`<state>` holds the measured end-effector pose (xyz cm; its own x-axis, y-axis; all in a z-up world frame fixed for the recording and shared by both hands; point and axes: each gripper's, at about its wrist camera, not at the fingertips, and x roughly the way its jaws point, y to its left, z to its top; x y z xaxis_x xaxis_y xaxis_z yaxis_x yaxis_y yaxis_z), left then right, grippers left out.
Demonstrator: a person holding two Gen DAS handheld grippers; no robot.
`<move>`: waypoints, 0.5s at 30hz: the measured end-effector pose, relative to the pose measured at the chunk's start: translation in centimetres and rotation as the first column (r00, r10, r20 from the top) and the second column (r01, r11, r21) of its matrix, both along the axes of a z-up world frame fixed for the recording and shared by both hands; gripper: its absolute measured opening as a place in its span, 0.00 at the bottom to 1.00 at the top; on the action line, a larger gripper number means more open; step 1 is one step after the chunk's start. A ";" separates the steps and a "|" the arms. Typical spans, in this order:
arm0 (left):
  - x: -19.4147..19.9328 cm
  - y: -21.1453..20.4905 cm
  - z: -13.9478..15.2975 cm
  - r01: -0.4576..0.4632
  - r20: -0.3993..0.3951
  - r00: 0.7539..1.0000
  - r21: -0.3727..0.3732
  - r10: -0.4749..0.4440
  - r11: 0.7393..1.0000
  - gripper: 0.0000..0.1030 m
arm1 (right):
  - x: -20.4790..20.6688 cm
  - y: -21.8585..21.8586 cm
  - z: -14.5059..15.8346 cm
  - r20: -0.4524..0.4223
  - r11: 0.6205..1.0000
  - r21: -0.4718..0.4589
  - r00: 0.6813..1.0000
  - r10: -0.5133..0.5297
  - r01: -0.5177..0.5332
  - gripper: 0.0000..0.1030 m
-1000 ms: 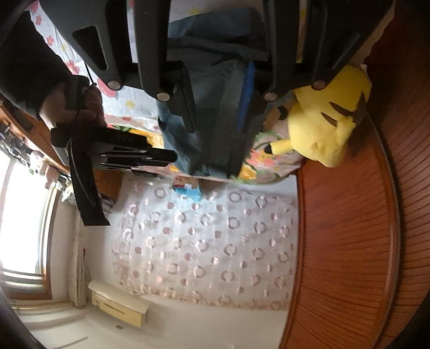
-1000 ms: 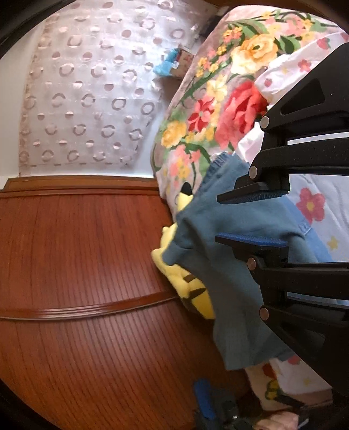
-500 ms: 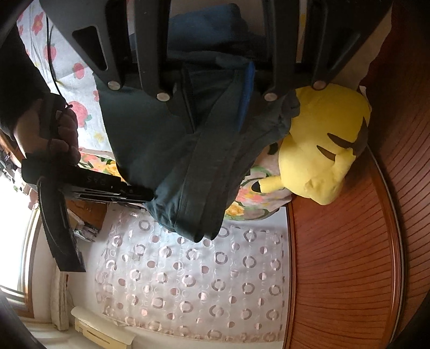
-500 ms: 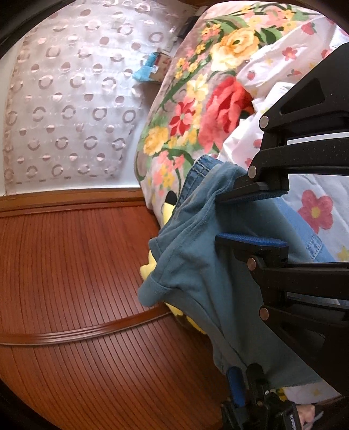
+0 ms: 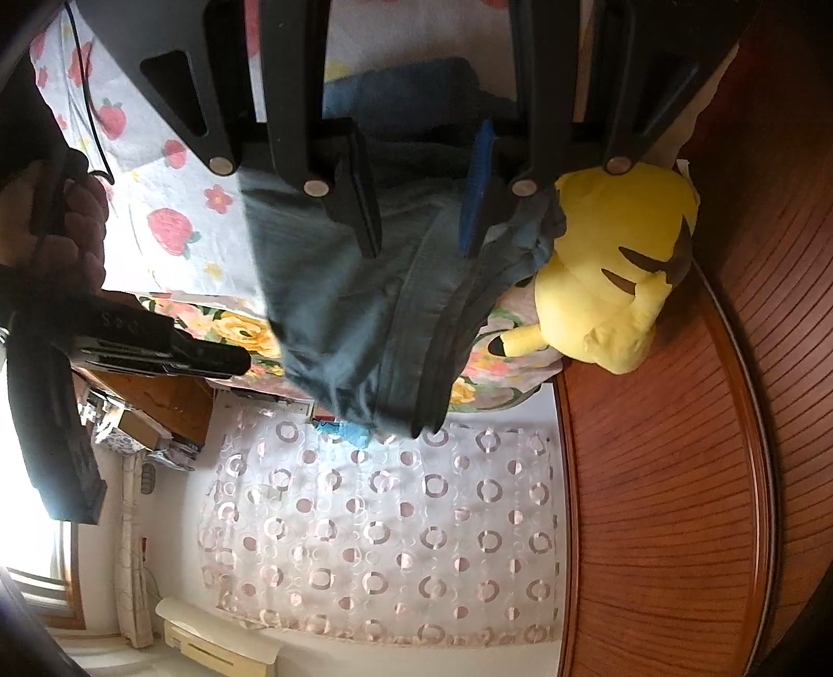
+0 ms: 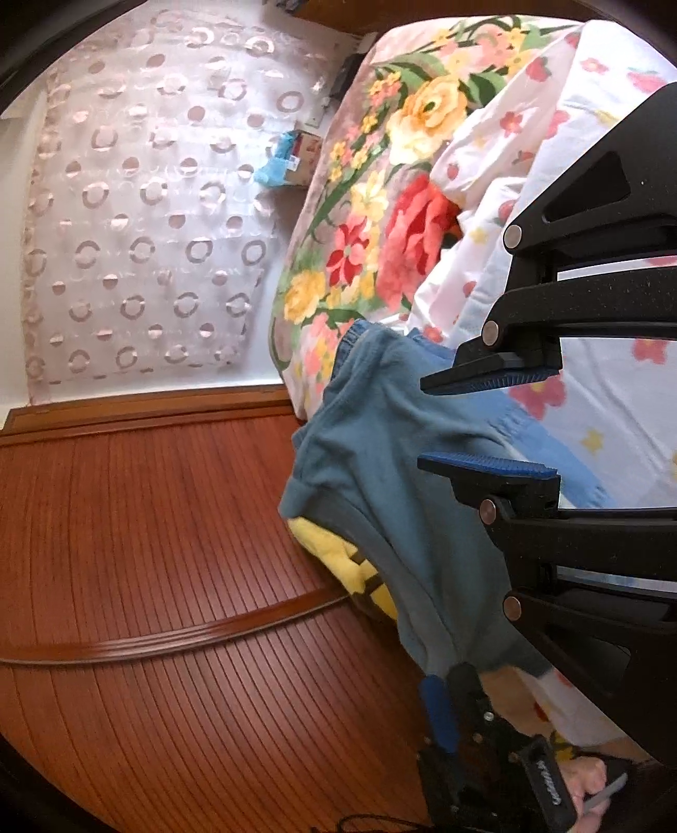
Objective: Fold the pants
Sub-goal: 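Lower the shorts onto the jeans stack with both grippers, then open both grippers to release the shorts and pull back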
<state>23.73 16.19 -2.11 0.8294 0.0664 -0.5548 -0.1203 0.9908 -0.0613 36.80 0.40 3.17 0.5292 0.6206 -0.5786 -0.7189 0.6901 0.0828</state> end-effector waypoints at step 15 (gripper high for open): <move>-5.4 -3.0 3.5 0.054 0.065 0.996 0.033 -0.056 0.998 0.29 | -8.2 -4.4 3.5 0.070 0.998 0.036 0.996 -0.056 0.053 0.40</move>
<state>18.32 13.14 1.40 0.8668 0.0363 -0.4973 -0.0627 0.9974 -0.0366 28.58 -3.99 6.70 0.6018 0.6084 -0.5174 -0.6851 0.7262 0.0571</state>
